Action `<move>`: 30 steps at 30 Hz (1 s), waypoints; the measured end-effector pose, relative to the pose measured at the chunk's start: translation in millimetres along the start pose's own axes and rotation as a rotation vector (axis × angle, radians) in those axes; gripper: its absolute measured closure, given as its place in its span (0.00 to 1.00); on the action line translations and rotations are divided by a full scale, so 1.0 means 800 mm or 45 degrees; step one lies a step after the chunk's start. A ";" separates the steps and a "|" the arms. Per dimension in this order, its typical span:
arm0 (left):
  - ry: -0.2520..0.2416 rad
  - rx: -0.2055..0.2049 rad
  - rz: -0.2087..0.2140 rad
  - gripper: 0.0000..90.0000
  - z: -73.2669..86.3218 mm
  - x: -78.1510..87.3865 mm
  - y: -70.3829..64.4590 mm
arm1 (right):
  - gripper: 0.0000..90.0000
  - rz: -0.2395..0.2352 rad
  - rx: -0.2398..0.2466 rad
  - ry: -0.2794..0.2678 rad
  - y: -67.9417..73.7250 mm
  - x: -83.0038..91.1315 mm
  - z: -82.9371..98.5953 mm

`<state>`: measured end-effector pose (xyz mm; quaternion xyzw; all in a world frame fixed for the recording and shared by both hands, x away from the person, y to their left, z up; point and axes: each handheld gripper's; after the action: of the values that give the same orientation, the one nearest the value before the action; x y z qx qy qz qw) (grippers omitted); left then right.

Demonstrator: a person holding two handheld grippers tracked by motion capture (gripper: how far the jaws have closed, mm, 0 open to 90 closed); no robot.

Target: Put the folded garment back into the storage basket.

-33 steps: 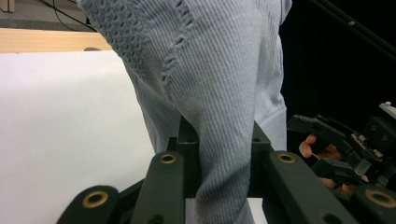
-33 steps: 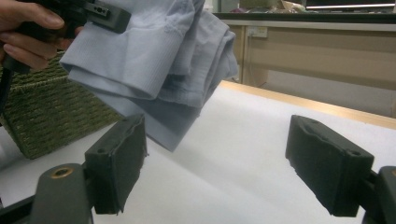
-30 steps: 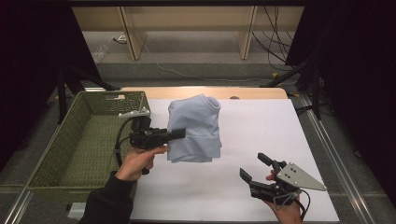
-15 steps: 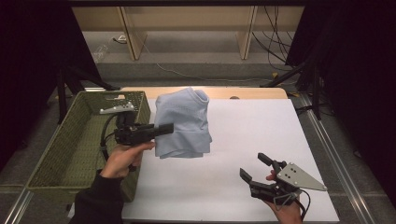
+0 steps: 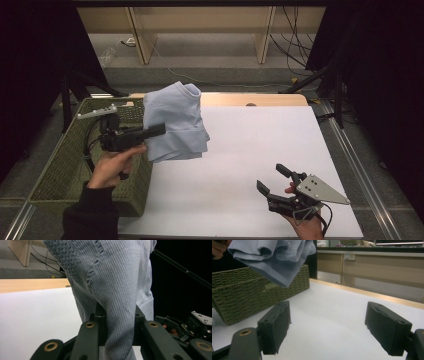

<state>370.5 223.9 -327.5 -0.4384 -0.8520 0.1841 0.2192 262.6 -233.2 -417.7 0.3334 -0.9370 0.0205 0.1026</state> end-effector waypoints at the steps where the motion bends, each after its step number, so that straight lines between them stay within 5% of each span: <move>1: -0.007 0.001 -0.007 0.83 -0.001 0.003 0.001 | 0.24 0.000 0.000 0.000 0.000 0.000 0.000; 30: -0.172 0.033 -0.082 0.83 -0.019 0.082 0.028 | 0.24 -0.001 0.000 0.000 0.000 0.000 0.000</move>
<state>359.4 292.1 -312.1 -0.3946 -0.8760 0.2171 0.1725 262.4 -233.0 -417.3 0.3336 -0.9369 0.0205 0.1025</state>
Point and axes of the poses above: each handheld gripper's, and its own axes: x roughly backward along the jaws, z roughly out of its underside, y roughly to its left
